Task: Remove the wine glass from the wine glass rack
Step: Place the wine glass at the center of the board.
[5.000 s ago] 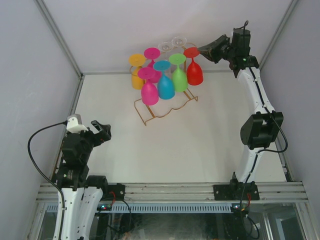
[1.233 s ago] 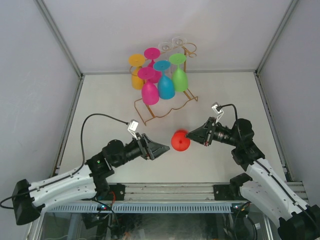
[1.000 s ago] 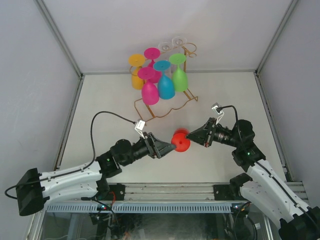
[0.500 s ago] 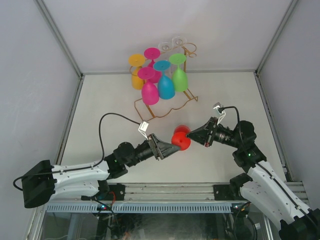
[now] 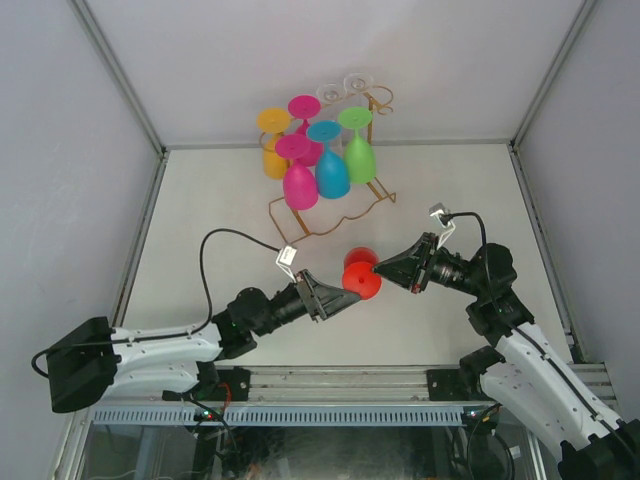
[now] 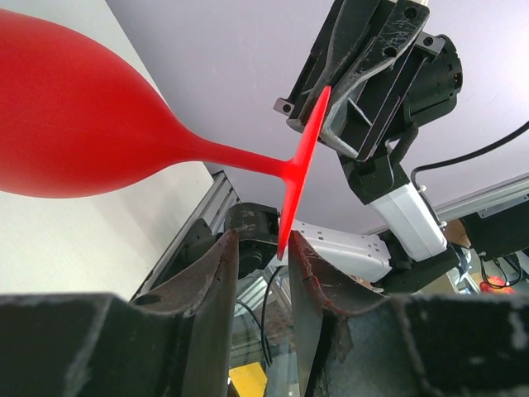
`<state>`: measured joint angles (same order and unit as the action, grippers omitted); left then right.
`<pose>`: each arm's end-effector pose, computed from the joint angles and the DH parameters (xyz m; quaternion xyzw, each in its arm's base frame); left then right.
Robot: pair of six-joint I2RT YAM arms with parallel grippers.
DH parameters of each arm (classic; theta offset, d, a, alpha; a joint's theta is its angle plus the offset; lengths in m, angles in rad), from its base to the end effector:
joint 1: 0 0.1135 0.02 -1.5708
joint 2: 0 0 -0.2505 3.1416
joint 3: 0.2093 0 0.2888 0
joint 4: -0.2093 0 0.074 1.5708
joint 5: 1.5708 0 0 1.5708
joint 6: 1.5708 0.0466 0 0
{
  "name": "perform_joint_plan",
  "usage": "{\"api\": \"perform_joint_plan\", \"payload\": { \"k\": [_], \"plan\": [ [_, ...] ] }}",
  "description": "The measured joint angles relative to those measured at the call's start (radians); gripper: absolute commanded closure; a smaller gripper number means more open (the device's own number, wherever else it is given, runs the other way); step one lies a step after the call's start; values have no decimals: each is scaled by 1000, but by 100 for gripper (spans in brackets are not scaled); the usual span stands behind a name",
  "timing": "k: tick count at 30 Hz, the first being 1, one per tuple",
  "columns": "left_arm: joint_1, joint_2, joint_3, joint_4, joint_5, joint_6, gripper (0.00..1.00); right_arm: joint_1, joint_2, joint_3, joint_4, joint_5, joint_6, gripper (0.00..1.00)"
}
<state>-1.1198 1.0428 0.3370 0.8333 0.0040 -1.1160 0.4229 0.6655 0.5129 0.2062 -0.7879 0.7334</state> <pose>0.1164 -0.2407 0.2077 0.0028 0.6606 -0.6756 0.3273 0.1852 0.1196 0.2903 -0.1770 0.6706 0.5874 0.4170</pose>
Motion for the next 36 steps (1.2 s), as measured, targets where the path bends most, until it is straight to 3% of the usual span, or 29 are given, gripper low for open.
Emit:
{"api": "perform_joint_plan", "payload": {
  "k": [13, 24, 30, 33, 36],
  "plan": [
    [0, 31, 3, 69, 22, -2, 71, 1, 5, 0, 1, -15, 7, 100],
    [0, 51, 6, 80, 35, 0, 86, 3, 14, 0, 1, -52, 6, 100],
    [-1, 51, 6, 85, 45, 2, 99, 3, 15, 0, 0, -59, 6, 100],
    [-1, 49, 6, 86, 51, 8, 100, 3, 13, 0, -1, -61, 5, 100],
    [-2, 47, 6, 85, 55, 13, 100, 3, 9, 0, -10, -66, 1, 90]
  ]
}}
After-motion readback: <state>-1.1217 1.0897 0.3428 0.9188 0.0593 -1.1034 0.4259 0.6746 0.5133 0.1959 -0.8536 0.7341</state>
